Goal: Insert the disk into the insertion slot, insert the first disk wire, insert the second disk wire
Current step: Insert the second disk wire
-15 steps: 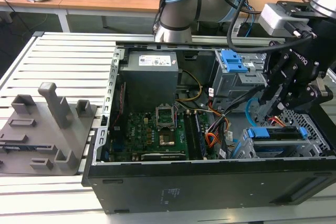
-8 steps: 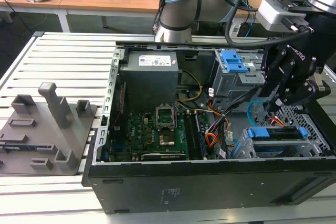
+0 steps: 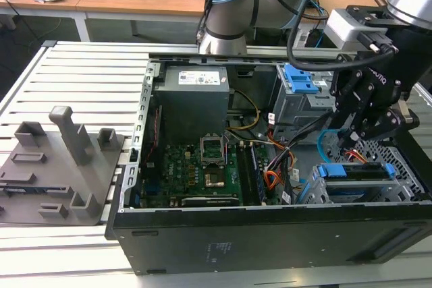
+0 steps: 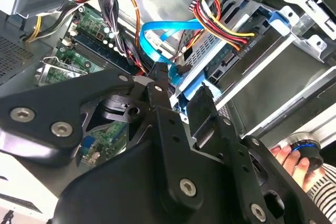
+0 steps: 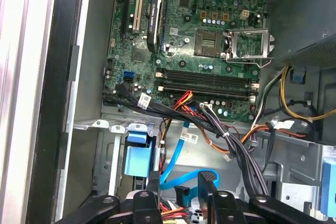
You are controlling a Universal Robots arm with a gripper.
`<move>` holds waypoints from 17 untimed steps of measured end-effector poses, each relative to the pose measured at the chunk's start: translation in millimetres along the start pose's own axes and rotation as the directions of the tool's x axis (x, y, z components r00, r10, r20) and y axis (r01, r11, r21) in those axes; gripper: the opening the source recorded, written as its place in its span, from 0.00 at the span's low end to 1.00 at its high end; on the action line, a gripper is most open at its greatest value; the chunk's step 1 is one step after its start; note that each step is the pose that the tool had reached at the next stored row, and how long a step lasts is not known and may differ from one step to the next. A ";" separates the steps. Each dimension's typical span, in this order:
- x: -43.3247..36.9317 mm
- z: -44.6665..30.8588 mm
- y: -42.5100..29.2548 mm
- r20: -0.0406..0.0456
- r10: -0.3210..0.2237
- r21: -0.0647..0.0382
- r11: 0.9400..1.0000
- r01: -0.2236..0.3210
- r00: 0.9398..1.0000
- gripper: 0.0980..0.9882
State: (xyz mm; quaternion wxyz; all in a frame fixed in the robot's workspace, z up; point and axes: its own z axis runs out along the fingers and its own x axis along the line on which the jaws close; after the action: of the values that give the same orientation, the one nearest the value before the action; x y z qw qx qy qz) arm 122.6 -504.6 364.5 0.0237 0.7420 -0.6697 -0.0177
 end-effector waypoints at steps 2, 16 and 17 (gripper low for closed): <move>0.0 0.1 0.0 0.000 0.000 0.000 1.000 0.000 1.000 0.36; 0.0 0.1 0.0 0.000 0.000 0.000 1.000 0.000 1.000 0.07; 0.0 0.2 -0.2 0.000 0.000 0.000 1.000 0.000 1.000 0.07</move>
State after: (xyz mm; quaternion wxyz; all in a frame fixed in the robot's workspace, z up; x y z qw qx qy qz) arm 122.8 -504.6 364.3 0.0237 0.7421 -0.6697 -0.0176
